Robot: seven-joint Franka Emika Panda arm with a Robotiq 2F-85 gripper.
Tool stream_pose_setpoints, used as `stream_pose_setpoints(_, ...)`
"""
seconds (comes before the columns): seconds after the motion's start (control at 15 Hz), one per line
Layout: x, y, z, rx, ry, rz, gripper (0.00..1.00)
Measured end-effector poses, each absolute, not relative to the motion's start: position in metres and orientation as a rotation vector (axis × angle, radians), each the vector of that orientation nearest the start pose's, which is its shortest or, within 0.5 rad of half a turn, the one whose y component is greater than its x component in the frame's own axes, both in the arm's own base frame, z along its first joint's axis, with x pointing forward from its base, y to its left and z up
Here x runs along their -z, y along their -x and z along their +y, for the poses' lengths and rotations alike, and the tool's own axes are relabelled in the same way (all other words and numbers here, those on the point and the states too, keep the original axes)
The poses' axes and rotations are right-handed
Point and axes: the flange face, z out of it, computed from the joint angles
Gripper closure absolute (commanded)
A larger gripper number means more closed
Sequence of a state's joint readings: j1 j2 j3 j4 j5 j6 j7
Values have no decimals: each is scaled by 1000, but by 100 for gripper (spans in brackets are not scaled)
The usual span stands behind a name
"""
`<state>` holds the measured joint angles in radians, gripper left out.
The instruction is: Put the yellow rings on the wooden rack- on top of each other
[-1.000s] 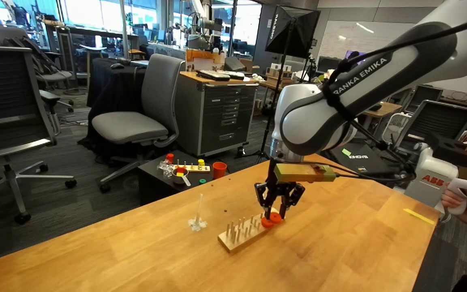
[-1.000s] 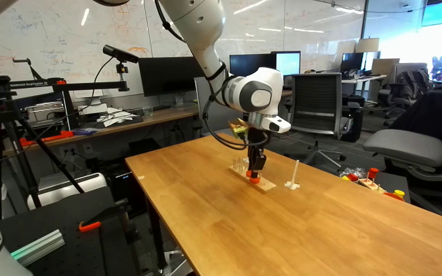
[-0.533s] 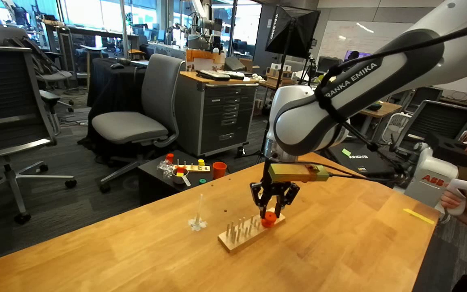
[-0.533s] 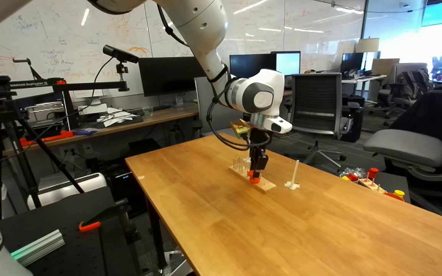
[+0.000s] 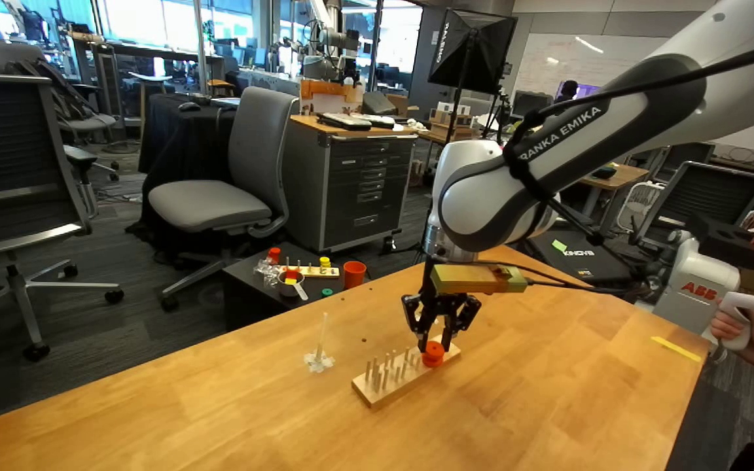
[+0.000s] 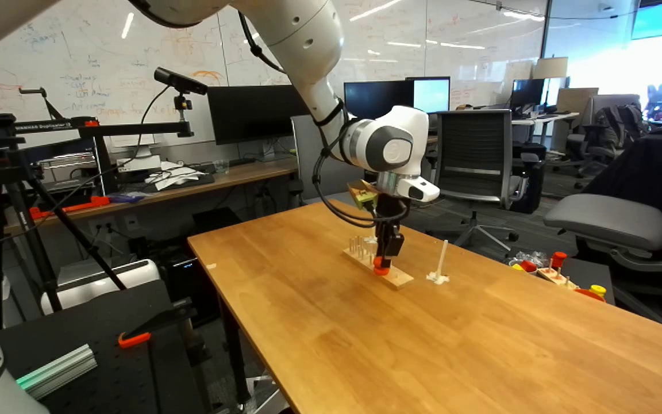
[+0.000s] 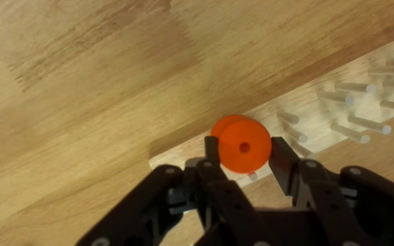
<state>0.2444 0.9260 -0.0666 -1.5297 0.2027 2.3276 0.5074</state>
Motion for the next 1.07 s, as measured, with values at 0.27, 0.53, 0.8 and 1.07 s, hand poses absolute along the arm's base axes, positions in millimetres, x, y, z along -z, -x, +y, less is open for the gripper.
stream_pose_setpoints(0.27,-92,-672,125,-237,3015,709,83)
stream_pose_setpoints(0.53,-89,-673,120,-250,3014,720,83)
stream_pose_setpoints(0.8,-89,-672,119,-261,3014,722,28)
stream_pose_setpoints(1.07,-91,-673,119,-262,3014,721,0)
